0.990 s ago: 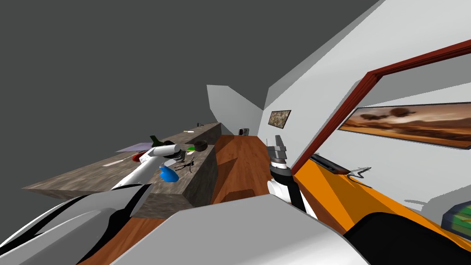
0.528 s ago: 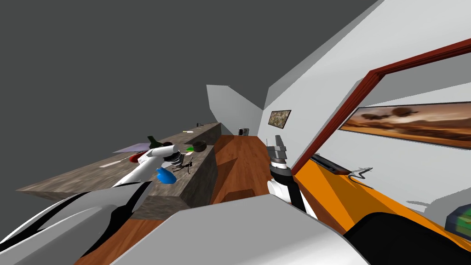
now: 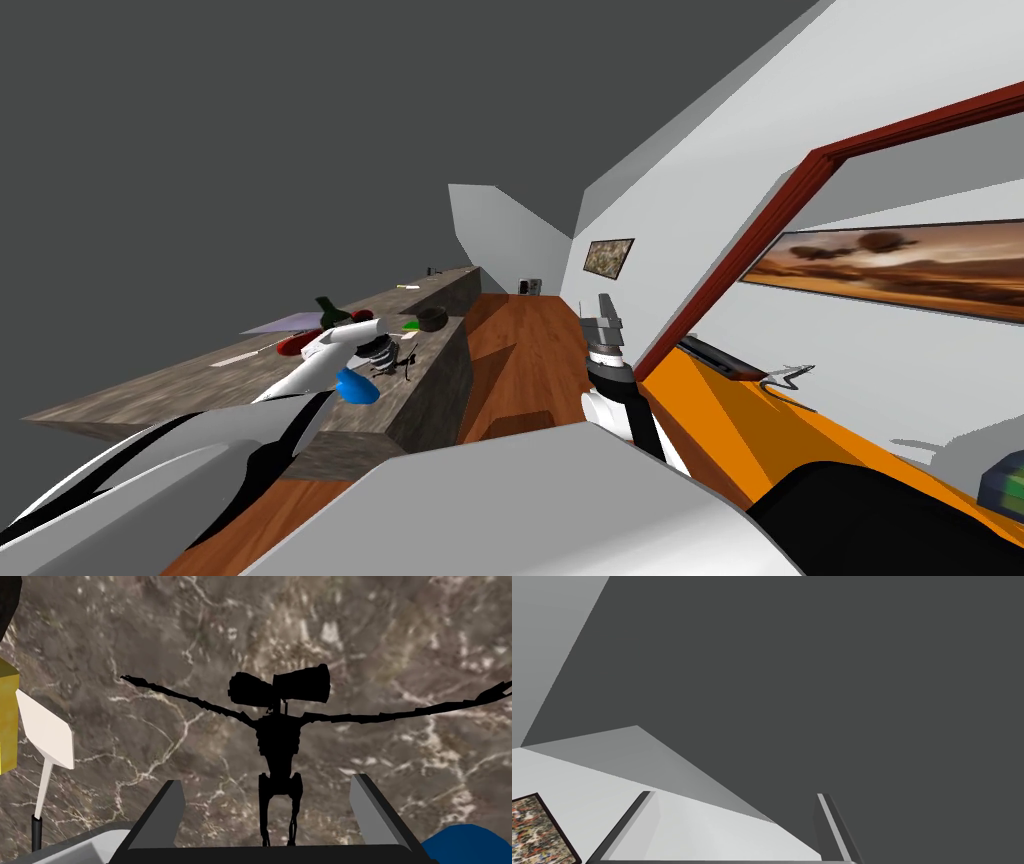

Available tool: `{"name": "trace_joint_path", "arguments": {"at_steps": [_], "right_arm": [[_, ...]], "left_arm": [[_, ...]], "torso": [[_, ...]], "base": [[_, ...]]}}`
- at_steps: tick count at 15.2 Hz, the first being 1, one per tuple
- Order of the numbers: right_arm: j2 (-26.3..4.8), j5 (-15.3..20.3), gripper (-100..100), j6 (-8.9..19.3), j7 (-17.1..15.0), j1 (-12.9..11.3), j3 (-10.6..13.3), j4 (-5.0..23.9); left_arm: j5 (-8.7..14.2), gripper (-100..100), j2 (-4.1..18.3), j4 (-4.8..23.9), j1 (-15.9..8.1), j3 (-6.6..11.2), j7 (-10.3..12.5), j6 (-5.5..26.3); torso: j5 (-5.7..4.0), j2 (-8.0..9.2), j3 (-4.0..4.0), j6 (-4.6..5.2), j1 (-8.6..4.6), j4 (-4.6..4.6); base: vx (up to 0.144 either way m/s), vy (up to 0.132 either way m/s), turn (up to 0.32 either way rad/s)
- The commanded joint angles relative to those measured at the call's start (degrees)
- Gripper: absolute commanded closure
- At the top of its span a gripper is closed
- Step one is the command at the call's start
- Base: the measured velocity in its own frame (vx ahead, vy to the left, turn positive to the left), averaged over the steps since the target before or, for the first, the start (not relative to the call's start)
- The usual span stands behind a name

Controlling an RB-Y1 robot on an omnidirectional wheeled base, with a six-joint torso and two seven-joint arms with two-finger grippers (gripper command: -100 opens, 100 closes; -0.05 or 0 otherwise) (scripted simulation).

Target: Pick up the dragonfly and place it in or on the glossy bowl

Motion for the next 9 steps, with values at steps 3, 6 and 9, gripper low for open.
{"name": "trace_joint_path", "arguments": {"at_steps": [3,6,9], "right_arm": [[0.0,0.0,0,0.0,0.0,0.0,0.0,0.0],[0.0,0.0,0,0.0,0.0,0.0,0.0,0.0],[0.0,0.0,0,0.0,0.0,0.0,0.0,0.0]], "left_arm": [[-0.57,-100,-1.44,1.48,0.83,0.03,-0.16,-2.94],[-0.41,100,-1.11,0.82,0.85,0.06,-0.05,-2.18],[-0.4,100,-1.07,0.82,0.81,0.06,-0.03,-2.12]], "torso": [[0.01,-0.04,-0.02,0.0,0.07,-0.01],[0.0,0.01,0.0,0.0,0.04,0.01],[0.05,0.04,0.01,-0.01,0.04,-0.01]], "base": [[0.029,0.027,-0.006],[0.008,0.009,-0.001],[0.0,0.0,0.0]]}}
